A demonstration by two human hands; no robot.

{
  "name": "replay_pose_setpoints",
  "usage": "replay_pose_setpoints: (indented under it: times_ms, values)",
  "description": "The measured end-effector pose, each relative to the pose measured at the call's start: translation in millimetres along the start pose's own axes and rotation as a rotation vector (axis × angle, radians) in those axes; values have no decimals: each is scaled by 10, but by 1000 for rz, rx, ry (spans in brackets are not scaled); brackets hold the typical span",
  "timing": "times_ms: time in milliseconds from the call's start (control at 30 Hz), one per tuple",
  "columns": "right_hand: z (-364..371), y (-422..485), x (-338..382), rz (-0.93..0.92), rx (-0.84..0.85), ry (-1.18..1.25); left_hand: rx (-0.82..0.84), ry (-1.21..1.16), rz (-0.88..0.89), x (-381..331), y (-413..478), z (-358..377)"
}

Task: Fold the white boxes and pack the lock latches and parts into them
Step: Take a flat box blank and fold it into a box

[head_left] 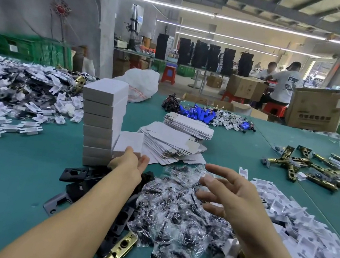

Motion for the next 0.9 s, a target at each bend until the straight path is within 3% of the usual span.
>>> replay_pose_setpoints:
  times_ms: [367, 467, 600, 767, 900]
  values:
    - [-25, -20, -5, 31, -16, -62, -97, -181, 6, 43, -84, -37]
    - [-55, -20, -14, 54, -36, -77, -115, -151, 83, 58, -165, 1]
    - [-74, -30, -8, 71, -55, -88, -101, 224, 327, 1, -275, 39]
    - [-104, -39, -27, 88, -57, -157, 376, 916, 607, 132, -520, 830]
    - [-130, -31, -41, 76, -58, -297, 358, 1351, 1005, 132, -595, 1250]
Point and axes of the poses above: each hand's wrist, its own y-axis towards the middle knuckle, its own z-axis out of the palm, x = y × z, the point moved 10 cm from there along y, towards the middle knuckle, and after that the axes turned 8 degrees about y, right-handed, at the moved point
